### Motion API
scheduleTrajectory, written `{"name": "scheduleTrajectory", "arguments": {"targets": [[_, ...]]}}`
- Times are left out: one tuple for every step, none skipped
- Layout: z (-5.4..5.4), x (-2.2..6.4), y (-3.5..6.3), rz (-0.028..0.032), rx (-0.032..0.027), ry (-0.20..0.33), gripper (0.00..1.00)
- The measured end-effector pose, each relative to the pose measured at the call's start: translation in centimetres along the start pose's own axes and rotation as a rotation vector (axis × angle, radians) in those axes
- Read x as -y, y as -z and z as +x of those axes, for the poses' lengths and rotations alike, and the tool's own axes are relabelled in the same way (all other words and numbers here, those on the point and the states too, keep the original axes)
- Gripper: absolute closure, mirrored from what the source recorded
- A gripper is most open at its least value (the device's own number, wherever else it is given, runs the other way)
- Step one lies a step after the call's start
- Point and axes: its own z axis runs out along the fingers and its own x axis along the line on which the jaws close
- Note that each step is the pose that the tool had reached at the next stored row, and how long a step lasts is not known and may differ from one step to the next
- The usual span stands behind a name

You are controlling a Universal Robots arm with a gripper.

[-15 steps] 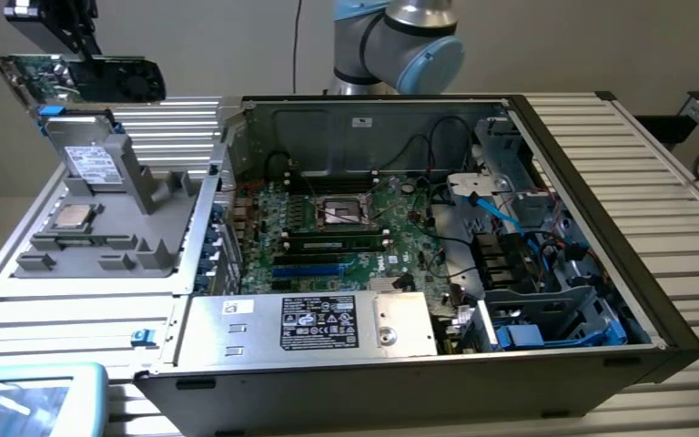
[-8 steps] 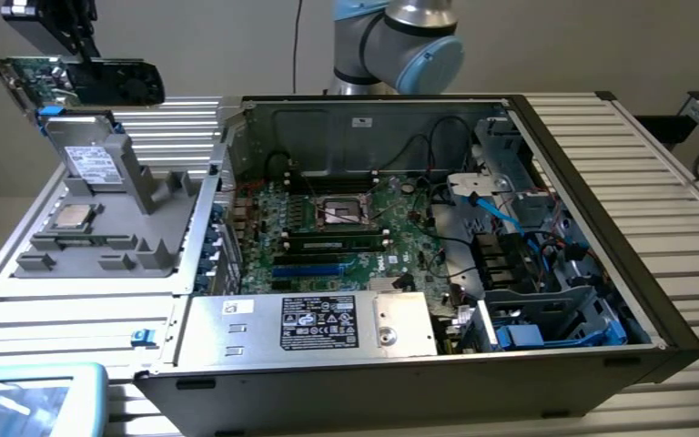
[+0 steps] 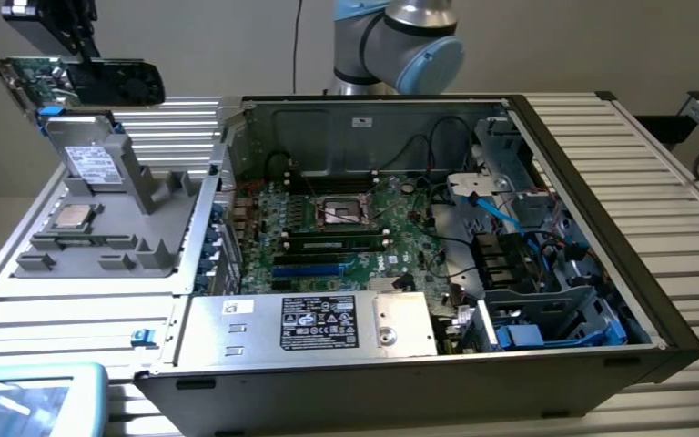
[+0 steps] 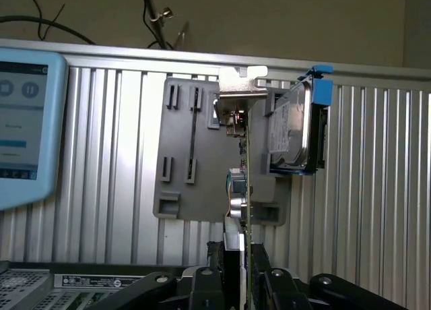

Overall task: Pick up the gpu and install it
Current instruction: 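Pick up the gpu and move the gpu toward the slot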

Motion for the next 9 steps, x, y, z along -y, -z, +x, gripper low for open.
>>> {"name": "scheduleTrajectory", "arguments": {"targets": [[0.0, 0.0, 0.0, 0.0016, -0.0026, 0.002, 0.73], [0.0, 0.0, 0.01, 0.0025, -0.0079, 0.003, 0.73], [0.01, 0.0, 0.01, 0.0036, -0.0171, 0.004, 0.73], [0.01, 0.0, 0.0, 0.0053, -0.027, 0.004, 0.73], [0.01, 0.0, 0.0, 0.0083, -0.0398, 0.004, 0.73], [0.01, 0.0, 0.0, 0.0128, -0.05, 0.004, 0.73], [0.01, 0.0, -0.01, 0.0181, -0.058, 0.003, 0.73], [-0.01, 0.02, -0.01, 0.0251, -0.0644, 0.003, 0.73], [-0.04, 0.11, -0.01, 0.0342, -0.0693, 0.002, 0.73]]}}
